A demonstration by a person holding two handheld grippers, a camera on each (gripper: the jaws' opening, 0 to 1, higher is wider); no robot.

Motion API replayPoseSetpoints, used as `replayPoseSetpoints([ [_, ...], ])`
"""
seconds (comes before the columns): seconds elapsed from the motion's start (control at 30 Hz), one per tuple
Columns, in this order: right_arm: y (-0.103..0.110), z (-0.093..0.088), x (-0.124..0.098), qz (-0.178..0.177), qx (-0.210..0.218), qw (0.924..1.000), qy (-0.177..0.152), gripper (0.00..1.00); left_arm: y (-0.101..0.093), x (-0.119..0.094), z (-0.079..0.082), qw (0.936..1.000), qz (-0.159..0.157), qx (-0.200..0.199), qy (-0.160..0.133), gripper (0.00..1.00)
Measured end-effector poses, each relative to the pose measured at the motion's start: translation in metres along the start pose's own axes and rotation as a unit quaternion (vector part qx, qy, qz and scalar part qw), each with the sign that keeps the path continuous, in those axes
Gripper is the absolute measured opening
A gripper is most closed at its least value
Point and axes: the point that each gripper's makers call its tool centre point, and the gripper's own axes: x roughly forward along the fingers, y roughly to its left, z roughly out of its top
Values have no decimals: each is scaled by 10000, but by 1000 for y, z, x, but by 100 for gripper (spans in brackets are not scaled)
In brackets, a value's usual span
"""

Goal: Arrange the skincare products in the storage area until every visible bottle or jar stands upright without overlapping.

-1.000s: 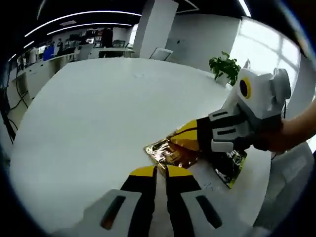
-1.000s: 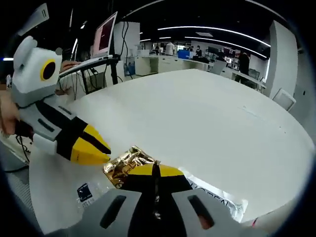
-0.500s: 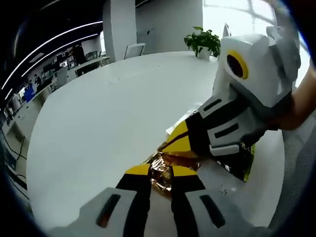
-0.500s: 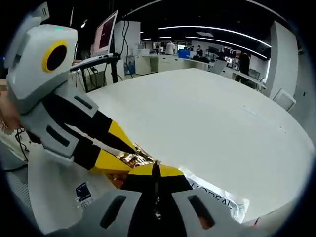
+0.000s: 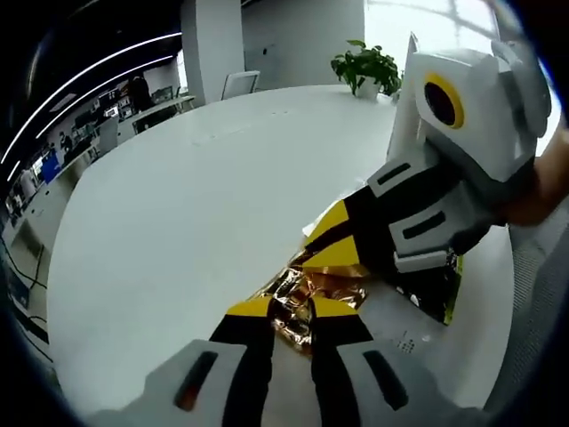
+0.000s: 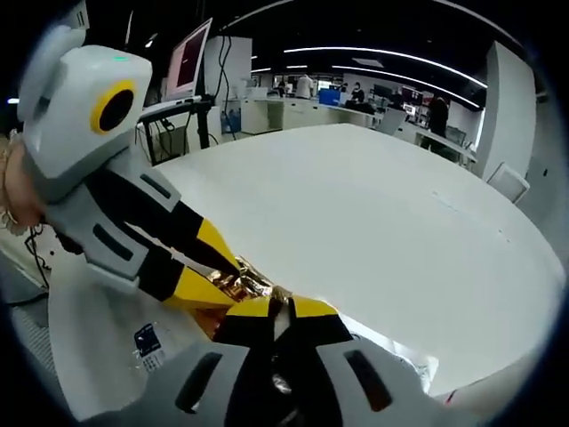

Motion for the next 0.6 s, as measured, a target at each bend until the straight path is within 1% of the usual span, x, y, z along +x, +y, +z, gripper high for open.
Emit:
replayPoseSetpoints([
  [0.13,0,0,-3,-2,42,10000,5,7,-1,0,1,10000,-14,39,8,11],
  [0.23,2,4,-8,77,185,9998,-79,7,-1,0,1,10000,-15,44,19,11],
  [0.43,6,6,-12,131,144,9998,-105,11,-1,-2,2,10000,-8,40,27,11],
  [0.5,7,7,-15,158,147,9997,-111,13,0,-4,3,10000,44,5,-7,11],
  [0.6,9,8,-19,213,146,9996,-135,16,0,-9,10,9999,67,-49,-127,12],
])
